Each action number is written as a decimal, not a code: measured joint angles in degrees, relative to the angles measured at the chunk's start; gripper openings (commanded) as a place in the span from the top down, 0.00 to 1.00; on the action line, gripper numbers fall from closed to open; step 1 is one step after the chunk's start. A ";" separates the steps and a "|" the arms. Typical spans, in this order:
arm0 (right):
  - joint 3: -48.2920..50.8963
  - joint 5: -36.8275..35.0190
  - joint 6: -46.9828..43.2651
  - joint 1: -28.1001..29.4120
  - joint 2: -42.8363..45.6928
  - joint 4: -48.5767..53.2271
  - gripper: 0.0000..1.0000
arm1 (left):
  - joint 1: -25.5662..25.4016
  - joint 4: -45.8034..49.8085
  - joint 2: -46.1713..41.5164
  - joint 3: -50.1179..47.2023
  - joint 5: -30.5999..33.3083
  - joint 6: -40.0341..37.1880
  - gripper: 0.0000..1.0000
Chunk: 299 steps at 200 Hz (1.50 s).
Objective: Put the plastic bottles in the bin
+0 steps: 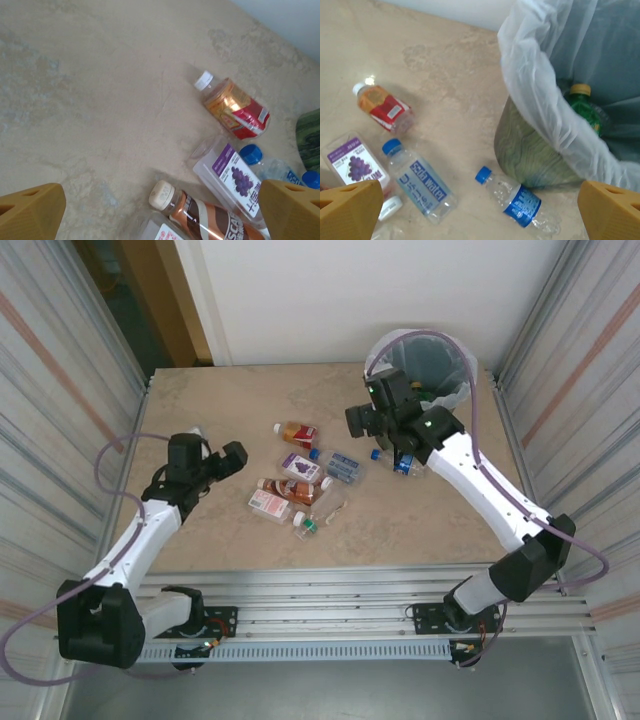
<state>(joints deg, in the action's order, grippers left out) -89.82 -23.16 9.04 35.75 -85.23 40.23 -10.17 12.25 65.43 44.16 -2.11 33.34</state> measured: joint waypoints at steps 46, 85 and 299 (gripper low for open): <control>5.07 -1.84 3.85 1.46 2.10 -0.09 0.02 | -6.56 1.27 1.49 -0.59 3.78 5.14 0.01; 6.80 -2.78 5.40 1.86 2.78 -0.04 0.02 | -10.97 1.25 5.42 -1.81 6.80 10.01 0.01; 9.29 -2.36 8.55 1.90 3.63 -0.81 0.02 | -20.72 9.01 11.58 -1.81 11.23 24.63 0.01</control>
<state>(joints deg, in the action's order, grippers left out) -80.53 -25.52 17.58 37.65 -81.60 39.42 -30.89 21.26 77.01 42.35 9.13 57.98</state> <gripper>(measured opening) 0.982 0.987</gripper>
